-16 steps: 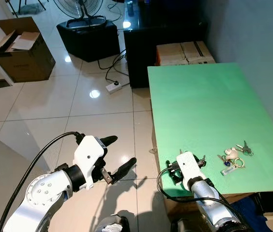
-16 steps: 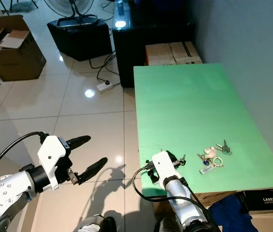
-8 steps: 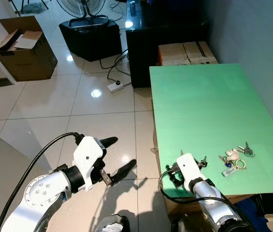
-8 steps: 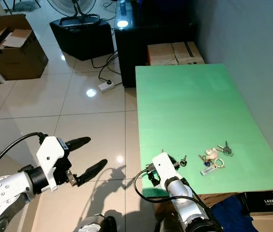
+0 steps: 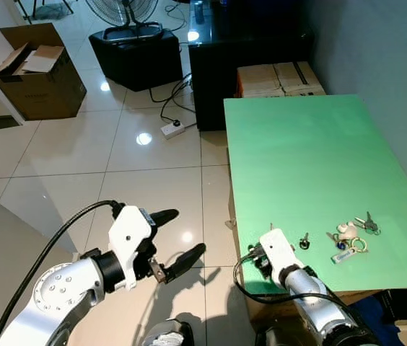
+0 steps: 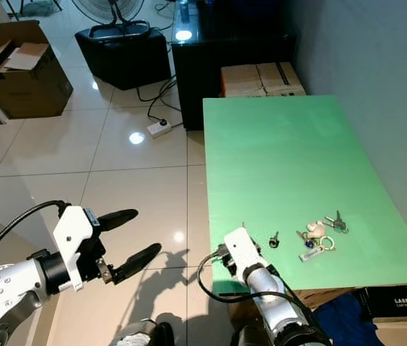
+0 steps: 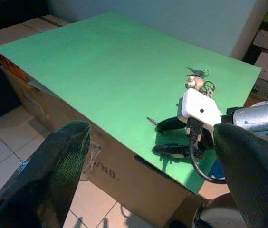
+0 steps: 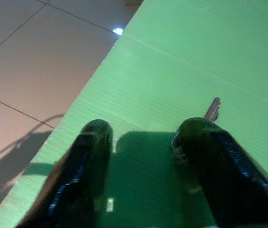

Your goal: Hang keys on a hook

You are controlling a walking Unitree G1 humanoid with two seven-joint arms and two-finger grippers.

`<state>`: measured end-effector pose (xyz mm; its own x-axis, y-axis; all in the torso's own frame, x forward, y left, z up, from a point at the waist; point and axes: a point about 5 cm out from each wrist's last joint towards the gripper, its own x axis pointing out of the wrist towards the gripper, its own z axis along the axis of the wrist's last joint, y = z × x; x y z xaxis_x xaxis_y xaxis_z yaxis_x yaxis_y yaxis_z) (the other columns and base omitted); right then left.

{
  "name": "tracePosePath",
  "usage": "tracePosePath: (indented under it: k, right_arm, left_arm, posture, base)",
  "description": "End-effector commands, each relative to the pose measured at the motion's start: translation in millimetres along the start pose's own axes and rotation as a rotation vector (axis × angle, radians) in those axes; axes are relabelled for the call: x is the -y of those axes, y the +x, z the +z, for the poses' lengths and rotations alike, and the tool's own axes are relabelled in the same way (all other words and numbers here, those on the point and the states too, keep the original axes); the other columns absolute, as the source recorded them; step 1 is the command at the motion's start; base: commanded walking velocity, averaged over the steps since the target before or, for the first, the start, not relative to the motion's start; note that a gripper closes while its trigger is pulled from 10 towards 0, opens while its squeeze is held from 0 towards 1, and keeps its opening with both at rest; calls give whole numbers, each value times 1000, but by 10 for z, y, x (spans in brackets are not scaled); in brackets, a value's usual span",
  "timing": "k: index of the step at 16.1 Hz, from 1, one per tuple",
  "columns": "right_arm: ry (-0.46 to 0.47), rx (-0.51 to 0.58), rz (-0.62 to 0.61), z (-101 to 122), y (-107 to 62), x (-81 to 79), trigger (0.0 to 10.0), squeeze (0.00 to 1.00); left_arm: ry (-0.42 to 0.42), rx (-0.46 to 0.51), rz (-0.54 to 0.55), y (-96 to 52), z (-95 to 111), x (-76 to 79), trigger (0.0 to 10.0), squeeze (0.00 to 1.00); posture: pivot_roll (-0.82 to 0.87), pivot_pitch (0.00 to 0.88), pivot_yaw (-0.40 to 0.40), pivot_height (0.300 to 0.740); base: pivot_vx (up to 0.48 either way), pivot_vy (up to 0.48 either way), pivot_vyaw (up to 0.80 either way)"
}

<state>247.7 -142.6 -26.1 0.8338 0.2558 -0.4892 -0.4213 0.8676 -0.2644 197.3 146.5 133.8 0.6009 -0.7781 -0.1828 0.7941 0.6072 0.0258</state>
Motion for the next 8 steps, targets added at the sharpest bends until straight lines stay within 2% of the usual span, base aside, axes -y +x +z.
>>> tracePosePath:
  k: [1, 5, 8]
  right_arm:
    - [-6, -20, 13, -54, -21, -42, 0, 0]
    - [1, -29, 9, -107, -56, -49, 0, 0]
    - [17, 5, 6, -63, -63, -34, 0, 0]
  left_arm:
    - [8, -3, -5, -36, 30, 1, 10000, 0]
    - [9, -2, -6, -26, 31, -10, 10000, 0]
    - [7, 4, -6, -2, 28, -3, 10000, 0]
  posture:
    - [154, 119, 90, 740]
    - [149, 115, 94, 740]
    - [133, 104, 92, 740]
  base:
    - [0, 0, 0]
    - [0, 0, 0]
    - [0, 0, 0]
